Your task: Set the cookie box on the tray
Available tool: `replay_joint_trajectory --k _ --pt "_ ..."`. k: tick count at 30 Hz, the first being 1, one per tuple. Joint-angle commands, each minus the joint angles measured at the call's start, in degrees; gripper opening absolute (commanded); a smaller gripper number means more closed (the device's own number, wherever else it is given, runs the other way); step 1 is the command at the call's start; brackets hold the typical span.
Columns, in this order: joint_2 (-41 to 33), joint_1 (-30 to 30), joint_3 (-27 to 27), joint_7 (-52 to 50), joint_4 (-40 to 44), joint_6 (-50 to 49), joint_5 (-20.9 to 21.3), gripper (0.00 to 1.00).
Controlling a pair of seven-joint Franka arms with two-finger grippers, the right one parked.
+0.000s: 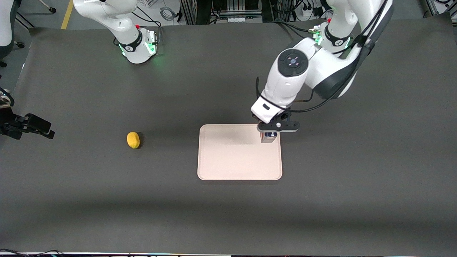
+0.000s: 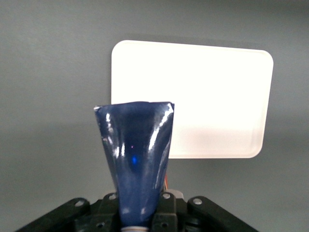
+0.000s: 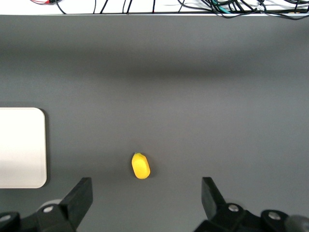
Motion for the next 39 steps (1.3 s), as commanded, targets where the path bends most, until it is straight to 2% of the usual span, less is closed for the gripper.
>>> replay_joint_trajectory --k 1,4,12,26,31,32,33,35,37,39 --pt "3.1 -0.2 -0.1 -2.4 0.3 3.1 4.6 0.03" --pt "4.8 -0.2 -0.1 -2.8 0.4 4.0 6.5 0.03" --pt "8.5 -0.2 -0.1 -7.8 0.4 5.0 15.5 0.03" --pt "13.0 0.0 0.6 -8.5 0.7 7.5 21.2 0.04" --pt "13.6 0.1 0.7 -8.5 0.8 8.0 21.9 0.13" --pt "13.6 0.2 0.7 -8.5 0.8 8.6 21.9 0.19" --pt "13.7 0.2 0.7 -8.5 0.8 8.8 21.9 0.33" --pt "13.9 0.3 0.8 -8.5 0.8 9.0 21.9 0.72" --pt "14.1 0.4 1.3 -8.4 0.9 9.0 21.9 1.0" --pt "14.1 0.4 1.4 -8.3 0.9 9.0 22.0 1.0"
